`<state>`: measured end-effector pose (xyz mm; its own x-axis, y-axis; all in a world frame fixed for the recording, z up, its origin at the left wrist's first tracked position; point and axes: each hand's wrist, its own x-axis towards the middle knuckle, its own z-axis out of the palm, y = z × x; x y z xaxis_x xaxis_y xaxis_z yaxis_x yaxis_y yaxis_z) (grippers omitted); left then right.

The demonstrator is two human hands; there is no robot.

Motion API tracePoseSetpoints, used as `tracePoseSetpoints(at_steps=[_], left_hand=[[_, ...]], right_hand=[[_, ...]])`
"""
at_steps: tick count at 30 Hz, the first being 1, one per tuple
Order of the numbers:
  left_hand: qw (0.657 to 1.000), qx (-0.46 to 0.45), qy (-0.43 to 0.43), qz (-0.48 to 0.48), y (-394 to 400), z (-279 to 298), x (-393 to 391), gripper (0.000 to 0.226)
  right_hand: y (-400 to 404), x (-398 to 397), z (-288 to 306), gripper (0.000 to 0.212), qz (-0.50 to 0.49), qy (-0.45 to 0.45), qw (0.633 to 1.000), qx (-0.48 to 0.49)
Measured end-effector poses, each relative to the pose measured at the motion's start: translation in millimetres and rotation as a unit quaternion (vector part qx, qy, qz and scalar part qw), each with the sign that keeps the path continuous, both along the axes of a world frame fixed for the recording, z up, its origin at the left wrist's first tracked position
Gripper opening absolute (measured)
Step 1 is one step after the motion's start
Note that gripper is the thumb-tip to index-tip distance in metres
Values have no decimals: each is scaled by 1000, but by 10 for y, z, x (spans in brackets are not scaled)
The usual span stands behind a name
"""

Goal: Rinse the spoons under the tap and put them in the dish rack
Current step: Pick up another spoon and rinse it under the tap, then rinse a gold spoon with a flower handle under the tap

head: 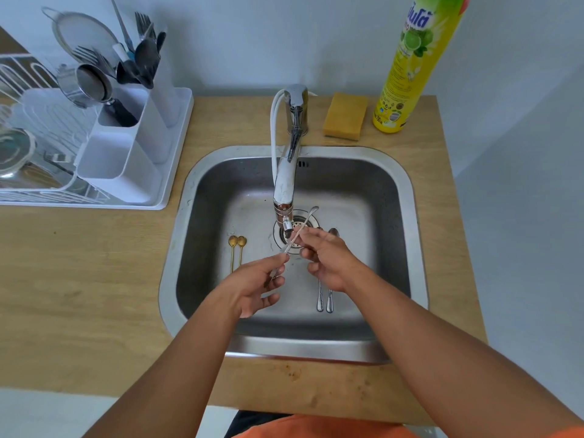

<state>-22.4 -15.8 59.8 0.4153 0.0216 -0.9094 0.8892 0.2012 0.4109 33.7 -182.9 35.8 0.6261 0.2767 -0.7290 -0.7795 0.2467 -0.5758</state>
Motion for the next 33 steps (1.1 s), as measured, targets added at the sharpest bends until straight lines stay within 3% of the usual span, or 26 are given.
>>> tracePoseSetpoints(at_steps=[5,9,13,20,26,33], left_hand=[[997,66,-34,-10,-87,-31,84,31],[997,53,-48,4,-162,-3,126,33],[995,64,-74,-13,-164,-15,31,33],[963,156,-157,-150,-126,-68,-245,23],[942,180,-136,-250,27,-103,-305,16],[915,315,-139,-210,460,-290,-62,12]], right_hand=[[9,-37,2,31,21,-18,1000,3],[89,-127,-24,10,28,-16,999,0],[96,-139,-32,5,23,-27,999,-22],[32,-85,-12,4,69,-95,978,-174],[-220,-67,-91,9,40,-97,962,-250],[-559,-50,-227,21,59,-129,913,-382]])
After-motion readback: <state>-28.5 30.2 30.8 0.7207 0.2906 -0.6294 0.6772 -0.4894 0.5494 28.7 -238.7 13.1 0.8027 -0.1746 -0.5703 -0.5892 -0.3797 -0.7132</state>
